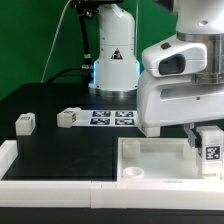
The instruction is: Assemble one leg
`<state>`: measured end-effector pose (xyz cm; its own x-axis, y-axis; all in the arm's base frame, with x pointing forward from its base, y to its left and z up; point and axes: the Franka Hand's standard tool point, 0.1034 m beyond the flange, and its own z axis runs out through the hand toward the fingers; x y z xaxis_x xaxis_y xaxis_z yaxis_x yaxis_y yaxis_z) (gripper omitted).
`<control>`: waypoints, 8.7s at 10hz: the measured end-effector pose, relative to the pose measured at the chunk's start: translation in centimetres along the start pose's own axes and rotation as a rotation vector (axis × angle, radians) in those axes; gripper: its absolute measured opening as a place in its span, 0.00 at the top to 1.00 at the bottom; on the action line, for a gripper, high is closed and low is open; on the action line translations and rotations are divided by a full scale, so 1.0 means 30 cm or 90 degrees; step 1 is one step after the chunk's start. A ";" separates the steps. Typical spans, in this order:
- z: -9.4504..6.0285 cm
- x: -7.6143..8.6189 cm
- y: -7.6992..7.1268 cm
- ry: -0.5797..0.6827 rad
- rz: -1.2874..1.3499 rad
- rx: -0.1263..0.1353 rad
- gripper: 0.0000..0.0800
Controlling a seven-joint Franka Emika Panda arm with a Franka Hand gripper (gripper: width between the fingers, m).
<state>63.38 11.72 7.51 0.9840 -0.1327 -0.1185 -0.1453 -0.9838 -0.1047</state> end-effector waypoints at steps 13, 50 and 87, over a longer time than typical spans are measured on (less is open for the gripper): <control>0.022 -0.002 -0.012 0.029 0.272 0.022 0.19; 0.022 0.007 -0.001 0.074 -0.152 -0.031 0.20; 0.038 0.002 -0.008 0.109 0.548 0.022 0.64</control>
Offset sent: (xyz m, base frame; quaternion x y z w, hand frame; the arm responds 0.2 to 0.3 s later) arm -0.0088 -0.0105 -0.0075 0.0067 0.0372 0.3692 0.9286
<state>63.36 12.07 6.41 0.5325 -0.8462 -0.0208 -0.8447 -0.5296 -0.0775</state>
